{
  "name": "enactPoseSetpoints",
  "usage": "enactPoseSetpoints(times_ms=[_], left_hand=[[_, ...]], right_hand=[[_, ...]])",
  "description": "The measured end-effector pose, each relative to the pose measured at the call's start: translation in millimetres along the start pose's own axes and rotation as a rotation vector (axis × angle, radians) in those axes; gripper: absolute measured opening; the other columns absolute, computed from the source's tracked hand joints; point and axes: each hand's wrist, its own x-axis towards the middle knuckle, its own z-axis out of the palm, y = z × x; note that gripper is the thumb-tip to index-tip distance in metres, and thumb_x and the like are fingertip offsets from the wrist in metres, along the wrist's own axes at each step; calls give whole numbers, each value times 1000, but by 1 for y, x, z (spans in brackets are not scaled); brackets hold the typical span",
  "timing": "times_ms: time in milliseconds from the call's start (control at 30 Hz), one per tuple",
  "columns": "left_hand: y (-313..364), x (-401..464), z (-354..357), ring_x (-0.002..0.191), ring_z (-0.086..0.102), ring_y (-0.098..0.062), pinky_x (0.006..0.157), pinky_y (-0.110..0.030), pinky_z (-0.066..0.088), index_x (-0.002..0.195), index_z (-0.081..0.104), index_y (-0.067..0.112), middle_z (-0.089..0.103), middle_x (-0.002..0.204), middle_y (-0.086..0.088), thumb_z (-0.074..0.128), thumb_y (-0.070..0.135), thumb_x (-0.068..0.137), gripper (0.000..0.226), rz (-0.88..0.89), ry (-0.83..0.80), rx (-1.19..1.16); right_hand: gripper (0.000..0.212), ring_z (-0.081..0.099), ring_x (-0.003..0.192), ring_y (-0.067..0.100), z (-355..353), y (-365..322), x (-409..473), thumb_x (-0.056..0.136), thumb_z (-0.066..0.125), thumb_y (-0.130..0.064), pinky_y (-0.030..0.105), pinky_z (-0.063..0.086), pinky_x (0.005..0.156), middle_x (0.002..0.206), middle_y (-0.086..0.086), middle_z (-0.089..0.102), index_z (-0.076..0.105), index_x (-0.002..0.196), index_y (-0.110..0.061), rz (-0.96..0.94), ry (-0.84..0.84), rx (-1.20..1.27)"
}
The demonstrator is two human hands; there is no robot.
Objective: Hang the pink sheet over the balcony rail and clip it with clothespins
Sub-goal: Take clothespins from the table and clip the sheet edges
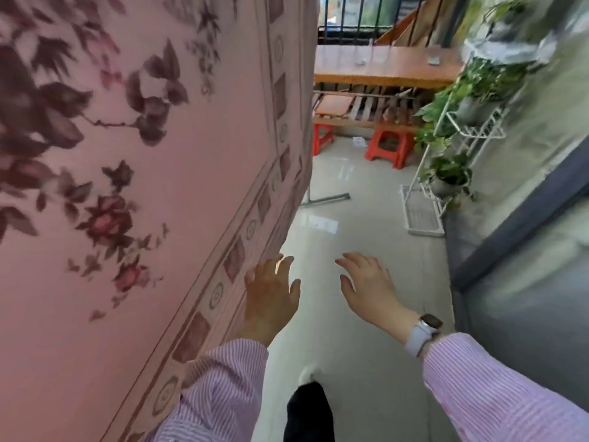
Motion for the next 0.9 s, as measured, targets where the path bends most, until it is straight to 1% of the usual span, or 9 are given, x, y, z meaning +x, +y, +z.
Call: enactPoseSetpoints(times_ms=[67,233,333,433,500,600,733,833,900], left_hand=[[1,69,6,116,42,-26,99,-45,30,128,42,20,49,128,-5,44,36,85,45,90,-18,4],[28,208,10,111,51,-32,94,-48,35,120,53,13,57,121,-10,57,26,81,41,167,52,-68],[47,275,24,114,50,-32,92,-49,37,119,54,12,57,122,-10,63,22,79,42,244,19,-65],[63,340,44,107,55,-32,87,-53,45,112,58,11,61,114,-11,69,21,73,42,326,-25,-22],[71,391,63,105,56,-33,85,-53,46,111,58,11,61,112,-12,69,21,72,42,358,-66,-5],[79,458,87,105,57,-32,85,-54,45,110,58,11,62,111,-11,71,20,70,42,375,-67,23],[112,577,108,120,45,-27,97,-51,36,119,53,15,55,125,-7,59,24,82,39,313,-78,9],[139,670,114,123,41,-25,102,-48,30,123,50,16,50,130,-6,54,25,85,39,314,-52,-23],[152,725,117,122,43,-27,101,-49,32,122,52,14,53,128,-8,56,23,84,39,300,-21,-45]], right_hand=[[39,64,95,30,-4,26,52,78,35,-27,53,49,82,106,11,66,62,102,-12,83,37,-9],[40,64,92,29,-21,91,145,79,36,-28,50,48,84,106,10,66,62,105,-12,179,96,-74],[40,65,89,28,-24,129,186,78,36,-29,48,49,81,103,10,67,63,103,-12,248,82,-112],[41,65,89,28,-22,173,235,78,35,-29,45,49,80,101,9,68,64,101,-12,301,77,-136],[41,64,92,27,-17,205,279,78,35,-30,47,48,83,101,8,67,64,101,-12,323,76,-137],[46,59,104,27,-12,249,336,79,30,-32,52,42,93,111,8,64,62,107,-13,348,50,-98],[53,48,117,25,-15,324,430,82,24,-35,45,31,103,123,6,57,55,119,-14,380,-10,-45],[50,48,117,26,-26,378,509,82,29,-31,43,31,103,122,7,57,54,119,-12,404,-30,-19],[58,50,114,27,-35,404,558,79,21,-37,44,33,101,118,8,59,56,117,-11,394,-21,-13]])
